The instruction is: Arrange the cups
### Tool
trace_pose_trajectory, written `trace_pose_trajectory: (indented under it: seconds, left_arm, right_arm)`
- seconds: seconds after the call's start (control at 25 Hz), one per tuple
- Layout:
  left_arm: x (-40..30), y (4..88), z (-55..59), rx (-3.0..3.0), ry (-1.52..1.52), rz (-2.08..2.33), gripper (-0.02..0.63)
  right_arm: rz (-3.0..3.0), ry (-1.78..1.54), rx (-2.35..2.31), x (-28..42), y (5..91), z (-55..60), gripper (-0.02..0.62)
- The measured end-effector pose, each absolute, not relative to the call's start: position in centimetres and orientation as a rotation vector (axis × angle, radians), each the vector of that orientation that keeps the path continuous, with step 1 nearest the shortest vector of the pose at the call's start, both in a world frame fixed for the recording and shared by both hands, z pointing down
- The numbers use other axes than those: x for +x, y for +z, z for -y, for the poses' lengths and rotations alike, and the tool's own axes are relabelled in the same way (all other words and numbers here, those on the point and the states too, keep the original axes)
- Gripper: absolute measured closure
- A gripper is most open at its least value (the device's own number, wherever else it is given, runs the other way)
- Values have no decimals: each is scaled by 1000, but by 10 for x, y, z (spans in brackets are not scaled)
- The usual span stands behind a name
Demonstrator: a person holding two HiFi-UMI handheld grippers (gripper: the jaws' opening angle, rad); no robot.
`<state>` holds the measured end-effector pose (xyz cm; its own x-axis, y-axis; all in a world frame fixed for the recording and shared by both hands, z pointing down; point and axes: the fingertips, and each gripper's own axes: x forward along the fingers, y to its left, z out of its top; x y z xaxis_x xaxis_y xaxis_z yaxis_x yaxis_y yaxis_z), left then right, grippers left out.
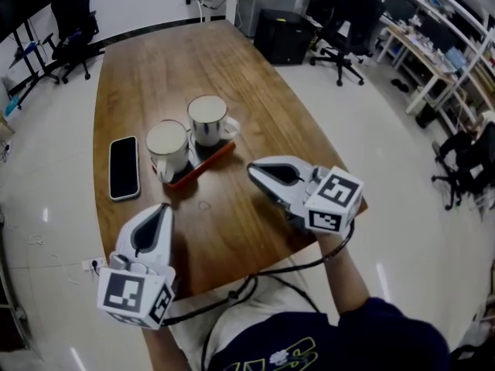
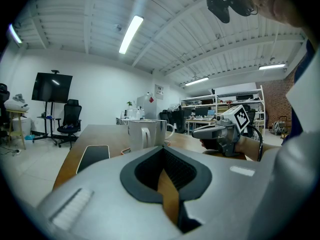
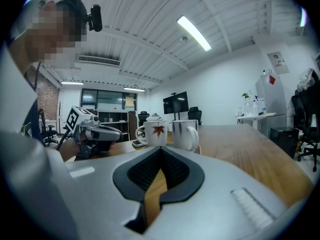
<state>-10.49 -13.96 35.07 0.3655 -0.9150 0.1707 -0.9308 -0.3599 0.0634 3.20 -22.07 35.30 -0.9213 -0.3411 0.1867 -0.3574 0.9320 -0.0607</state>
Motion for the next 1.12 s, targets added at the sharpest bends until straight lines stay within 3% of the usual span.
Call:
trace_pose_trajectory:
  seconds: [1.12]
  left_arm:
    - [-106, 352, 139, 2463, 152, 1677, 603]
  right_arm:
    - [2932, 132, 440, 25, 352, 213, 594]
